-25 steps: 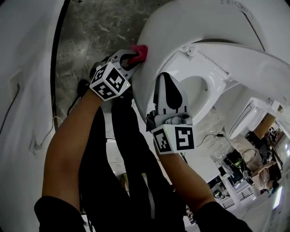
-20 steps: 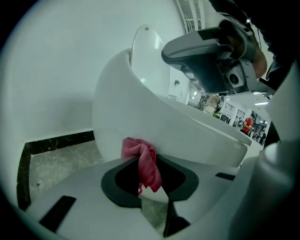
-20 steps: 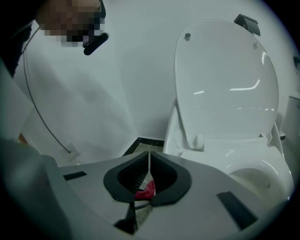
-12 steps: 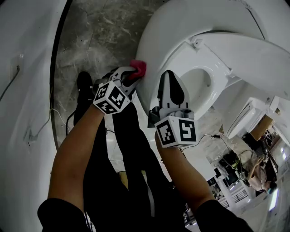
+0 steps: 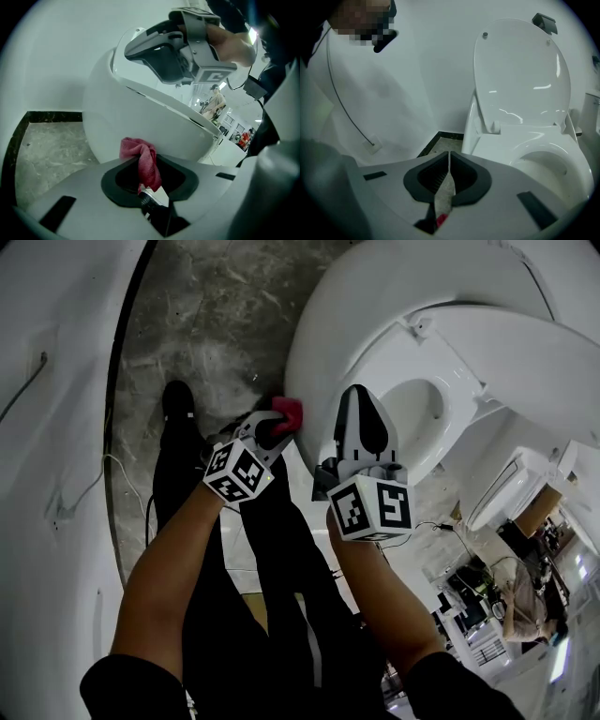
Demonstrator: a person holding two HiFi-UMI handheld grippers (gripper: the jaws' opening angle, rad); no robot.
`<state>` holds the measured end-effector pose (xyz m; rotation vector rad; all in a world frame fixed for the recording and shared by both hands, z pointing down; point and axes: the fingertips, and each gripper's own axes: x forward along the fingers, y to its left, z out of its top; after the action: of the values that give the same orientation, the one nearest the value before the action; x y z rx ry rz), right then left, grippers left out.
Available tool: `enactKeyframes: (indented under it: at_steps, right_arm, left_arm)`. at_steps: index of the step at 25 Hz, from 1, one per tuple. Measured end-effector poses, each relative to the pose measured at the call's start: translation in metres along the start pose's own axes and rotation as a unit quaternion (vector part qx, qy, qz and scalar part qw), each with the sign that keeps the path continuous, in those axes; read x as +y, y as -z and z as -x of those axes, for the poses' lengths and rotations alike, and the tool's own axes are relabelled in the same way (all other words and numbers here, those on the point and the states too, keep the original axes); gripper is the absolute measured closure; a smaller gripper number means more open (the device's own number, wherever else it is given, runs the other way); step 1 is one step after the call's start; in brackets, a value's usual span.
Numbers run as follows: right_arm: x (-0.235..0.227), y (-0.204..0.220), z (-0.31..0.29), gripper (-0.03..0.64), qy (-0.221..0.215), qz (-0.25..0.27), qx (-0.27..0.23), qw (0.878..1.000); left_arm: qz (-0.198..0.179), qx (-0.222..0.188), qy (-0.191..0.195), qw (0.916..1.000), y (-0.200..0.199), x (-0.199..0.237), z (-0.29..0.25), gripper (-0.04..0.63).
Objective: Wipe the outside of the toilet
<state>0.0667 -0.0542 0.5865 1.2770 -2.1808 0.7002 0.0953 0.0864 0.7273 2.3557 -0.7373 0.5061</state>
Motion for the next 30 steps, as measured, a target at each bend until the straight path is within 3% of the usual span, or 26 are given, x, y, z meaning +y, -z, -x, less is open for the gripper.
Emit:
enactKeyframes:
  at_steps: [4, 6, 10, 12, 16, 21, 27, 30]
  right_arm:
    - [-0.002, -0.005, 0.000, 0.580, -0.001, 0.001, -0.005, 1.000]
    - [-0.002, -0.008, 0.000, 0.580, 0.001, 0.001, -0.006, 1.000]
    - [-0.002, -0.011, 0.001, 0.580, 0.003, 0.001, -0.006, 1.000]
    - [-0.003, -0.013, 0.001, 0.580, 0.002, 0.000, -0.006, 1.000]
    - [0.000, -0.022, 0.004, 0.580, -0.007, -0.001, -0.011, 1.000]
    - [-0.003, -0.033, -0.003, 0.580, -0.006, -0.005, -0.018, 1.000]
    - [0.009, -0.038, -0.024, 0.580, -0.018, -0.015, -0.016, 1.000]
    - [0.011, -0.044, -0.034, 0.580, -0.011, -0.059, -0.023, 0.998]
  left_arm:
    - [0.034, 0.012, 0.019, 0.9992, 0.013, -0.030, 0.000, 0.500]
    - [0.049, 0.028, 0.047, 0.9973, 0.024, -0.051, -0.001, 0.500]
    - [0.087, 0.091, 0.133, 0.9831, 0.058, -0.095, -0.002, 0.500]
    - [0.121, 0.097, 0.124, 0.9800, 0.067, -0.085, 0.003, 0.500]
    - [0.150, 0.061, 0.033, 0.9863, 0.050, -0.002, 0.028, 0.500]
    - [0.111, -0.026, -0.077, 0.9905, -0.037, 0.146, 0.047, 0.500]
    - [0.071, -0.044, -0.104, 0.9911, -0.114, 0.250, 0.014, 0.500]
    - [0.051, -0.040, -0.097, 0.9932, -0.137, 0.280, -0.012, 0.500]
